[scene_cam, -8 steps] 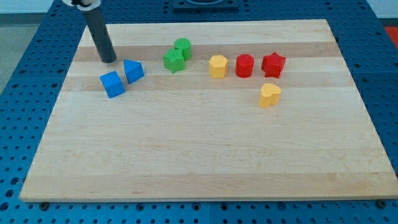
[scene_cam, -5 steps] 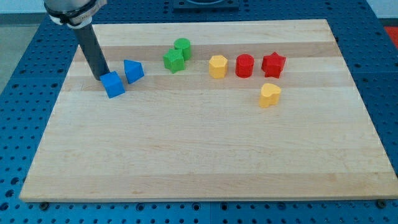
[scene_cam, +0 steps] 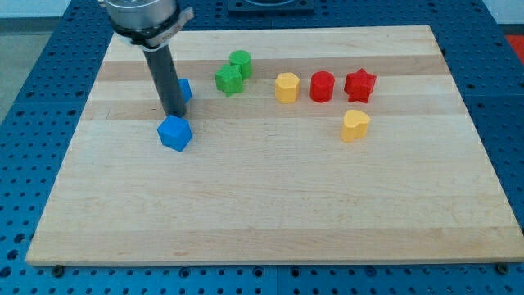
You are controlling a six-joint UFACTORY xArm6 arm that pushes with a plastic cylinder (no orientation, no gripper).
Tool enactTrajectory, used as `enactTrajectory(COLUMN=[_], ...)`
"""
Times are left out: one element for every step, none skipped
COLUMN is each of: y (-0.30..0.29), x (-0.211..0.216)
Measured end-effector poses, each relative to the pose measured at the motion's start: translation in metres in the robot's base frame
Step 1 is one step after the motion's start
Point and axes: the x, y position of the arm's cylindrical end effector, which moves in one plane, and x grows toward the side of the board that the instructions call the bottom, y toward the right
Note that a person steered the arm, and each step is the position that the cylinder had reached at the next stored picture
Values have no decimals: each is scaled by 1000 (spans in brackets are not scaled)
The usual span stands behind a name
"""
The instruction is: Move the cube diagonally bottom left to the hexagon
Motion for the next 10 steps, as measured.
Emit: enactTrajectory(y=[-10,-10,-10,-2,12,15,16,19,19,19], x=[28,46,51,74,86,83,83,83,76,71])
